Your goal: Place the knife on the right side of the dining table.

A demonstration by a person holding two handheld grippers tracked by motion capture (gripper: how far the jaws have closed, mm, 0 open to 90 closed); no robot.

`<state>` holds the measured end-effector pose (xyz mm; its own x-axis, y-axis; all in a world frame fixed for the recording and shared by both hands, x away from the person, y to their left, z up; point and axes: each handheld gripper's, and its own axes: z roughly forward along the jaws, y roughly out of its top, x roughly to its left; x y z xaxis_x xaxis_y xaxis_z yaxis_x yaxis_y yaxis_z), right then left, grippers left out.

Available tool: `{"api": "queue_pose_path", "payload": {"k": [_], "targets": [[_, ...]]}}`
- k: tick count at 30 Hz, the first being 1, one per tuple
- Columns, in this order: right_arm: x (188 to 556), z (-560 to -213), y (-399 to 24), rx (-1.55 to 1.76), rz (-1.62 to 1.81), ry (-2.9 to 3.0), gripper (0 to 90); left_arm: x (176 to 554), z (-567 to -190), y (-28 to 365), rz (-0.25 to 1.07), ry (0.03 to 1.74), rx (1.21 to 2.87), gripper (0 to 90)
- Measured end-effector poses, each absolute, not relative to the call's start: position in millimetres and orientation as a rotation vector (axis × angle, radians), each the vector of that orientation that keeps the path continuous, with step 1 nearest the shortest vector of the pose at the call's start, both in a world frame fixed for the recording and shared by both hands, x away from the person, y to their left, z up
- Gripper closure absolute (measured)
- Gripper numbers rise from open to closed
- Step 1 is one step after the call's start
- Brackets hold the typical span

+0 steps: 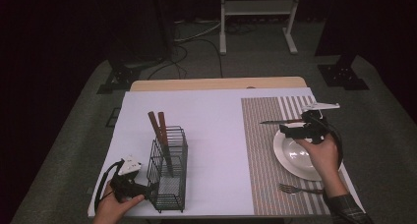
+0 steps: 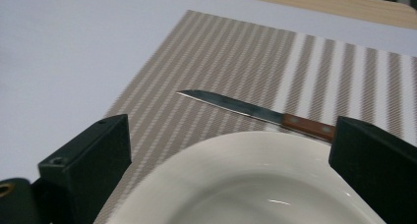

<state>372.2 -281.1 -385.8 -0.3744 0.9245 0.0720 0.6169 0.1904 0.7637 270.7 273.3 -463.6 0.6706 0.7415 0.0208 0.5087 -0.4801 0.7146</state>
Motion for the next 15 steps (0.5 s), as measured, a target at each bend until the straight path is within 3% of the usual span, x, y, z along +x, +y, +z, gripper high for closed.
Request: {"api": "queue_pose_path", "payload": {"k": [15], "targets": [[348, -384, -216, 1.236, 1.112, 2.238, 1.4, 271, -464, 273, 0.431, 0.958, 2.186, 0.0]]}}
